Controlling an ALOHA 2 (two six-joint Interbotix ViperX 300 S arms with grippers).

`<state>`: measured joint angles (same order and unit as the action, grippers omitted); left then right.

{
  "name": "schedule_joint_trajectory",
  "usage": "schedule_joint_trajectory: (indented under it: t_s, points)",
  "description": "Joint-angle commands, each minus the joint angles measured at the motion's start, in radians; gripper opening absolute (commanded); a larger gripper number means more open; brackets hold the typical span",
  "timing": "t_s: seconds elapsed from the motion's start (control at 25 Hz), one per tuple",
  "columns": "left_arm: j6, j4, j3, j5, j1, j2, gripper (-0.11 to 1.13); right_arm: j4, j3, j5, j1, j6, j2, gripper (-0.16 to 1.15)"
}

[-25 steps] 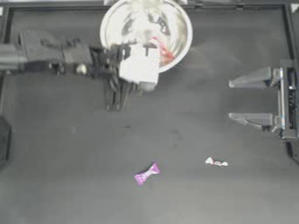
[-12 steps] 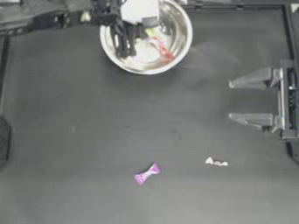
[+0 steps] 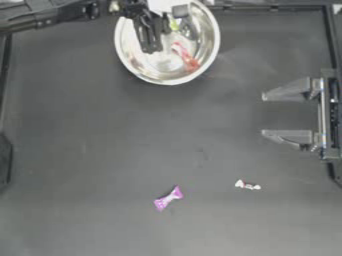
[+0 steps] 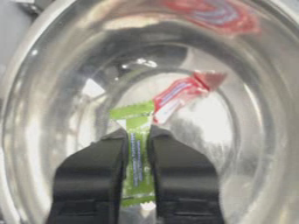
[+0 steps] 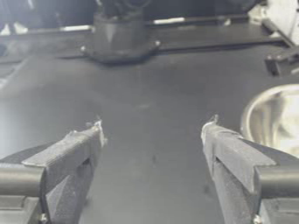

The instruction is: Put candies in bowl

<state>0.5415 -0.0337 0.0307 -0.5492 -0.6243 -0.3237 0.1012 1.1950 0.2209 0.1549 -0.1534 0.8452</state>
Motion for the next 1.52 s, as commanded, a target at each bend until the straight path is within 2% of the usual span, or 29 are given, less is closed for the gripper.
schedule_joint_trajectory:
  t_s: [0.04,0.12,0.16,0.32,0.52,0.68,0.88,1.08,1.32,1.52]
  points:
    - [0.015,-0.002,-0.029,0.0,-0.002,0.037,0.88,-0.002,-0.009,0.008,-0.002,0.0,-0.005,0.97]
    - [0.011,-0.003,-0.031,0.0,-0.002,0.04,1.08,-0.002,-0.008,0.008,-0.002,0.0,-0.005,0.97]
    - [0.008,-0.005,-0.031,0.0,-0.002,0.041,1.08,-0.002,-0.008,0.009,-0.002,0.0,-0.005,0.97]
    - [-0.006,-0.005,-0.026,-0.002,-0.002,0.066,0.95,-0.003,-0.008,0.009,-0.002,0.0,-0.005,0.97]
    - [-0.008,-0.038,0.014,-0.003,0.014,0.153,0.95,-0.003,-0.008,0.009,-0.002,0.0,-0.003,0.97]
    - [0.0,-0.083,0.097,0.002,0.058,0.267,0.95,-0.002,-0.008,0.009,-0.002,0.002,-0.005,0.97]
    - [-0.003,-0.104,0.245,0.048,0.15,0.439,0.92,0.0,-0.008,0.009,-0.002,0.002,0.003,0.97]
    - [-0.009,-0.183,0.423,0.183,0.264,0.652,0.92,-0.002,-0.006,0.006,-0.002,0.003,0.023,0.97]
    - [-0.012,-0.284,0.646,0.333,0.354,0.881,0.92,-0.002,-0.008,0.0,-0.002,0.005,0.031,0.97]
    - [-0.012,-0.322,0.824,0.463,0.425,1.023,0.92,0.0,-0.012,0.0,-0.002,0.006,0.032,0.97]
